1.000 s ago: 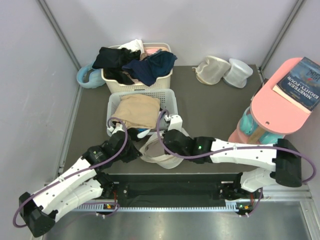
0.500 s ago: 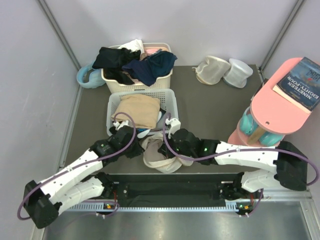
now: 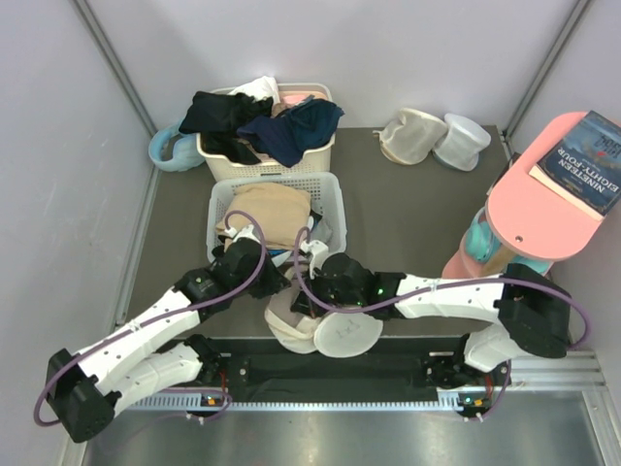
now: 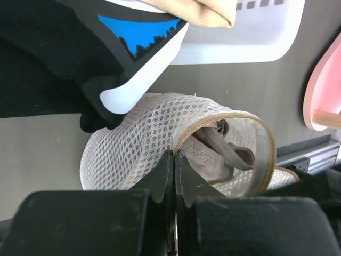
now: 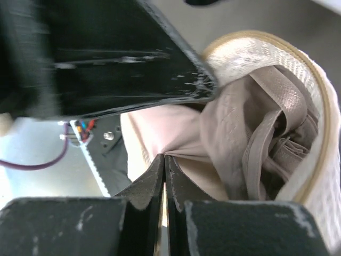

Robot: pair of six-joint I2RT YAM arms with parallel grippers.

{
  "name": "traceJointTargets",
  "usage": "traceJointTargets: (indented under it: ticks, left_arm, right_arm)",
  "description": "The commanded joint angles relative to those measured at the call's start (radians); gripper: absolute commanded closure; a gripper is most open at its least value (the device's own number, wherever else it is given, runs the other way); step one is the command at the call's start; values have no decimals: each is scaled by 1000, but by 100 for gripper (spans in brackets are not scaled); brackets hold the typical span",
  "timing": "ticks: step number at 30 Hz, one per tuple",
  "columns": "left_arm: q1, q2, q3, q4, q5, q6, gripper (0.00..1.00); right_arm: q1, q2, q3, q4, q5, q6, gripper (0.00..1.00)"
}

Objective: Unzip the laundry bag and remove the bra

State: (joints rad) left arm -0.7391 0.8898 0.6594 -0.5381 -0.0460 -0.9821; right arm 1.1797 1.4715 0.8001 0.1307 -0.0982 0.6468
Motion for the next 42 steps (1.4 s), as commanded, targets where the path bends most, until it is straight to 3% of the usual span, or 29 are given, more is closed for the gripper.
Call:
traceJointTargets:
  ticks: [1, 11, 19, 20, 21, 23, 24, 25, 29, 33, 37, 42]
  left_arm:
    - [6, -14, -14, 43, -31, 13, 100]
    - [9, 50, -38, 86, -18, 20, 100]
    - [9, 40, 34, 49, 26, 39, 100]
    - [9, 31, 39, 38, 23, 36, 98]
    - [9, 14, 46, 27, 21, 30, 79]
    - [9, -43, 48, -5, 15, 19, 56]
    - [9, -63, 43, -11, 8, 17, 35]
    - [9, -110, 42, -28, 0, 11, 28]
    - [9, -218, 36, -57, -41, 17, 13]
    - [9, -291, 14, 6, -3, 80, 4]
    - [9, -243, -40, 115, 183, 115, 3]
    - [9, -184, -61, 193, 213, 140, 3]
  right_arm:
    - [-3, -134, 27, 101, -15, -3, 100]
    - [-37, -425, -108, 147, 32, 79, 100]
    - [-55, -384, -226, 179, 78, 79, 100]
    - [-55, -376, -242, 185, 80, 80, 100]
    - [-55, -370, -248, 193, 83, 86, 100]
    - [-55, -358, -257, 207, 87, 88, 100]
    - [-55, -352, -257, 208, 91, 90, 100]
    - [-55, -349, -257, 211, 91, 90, 100]
    - [-55, -344, -256, 215, 88, 90, 100]
    - [-58, -349, -256, 207, 77, 88, 100]
    - [-57, -372, -259, 201, 77, 88, 100]
    - [-61, -393, -265, 191, 78, 90, 100]
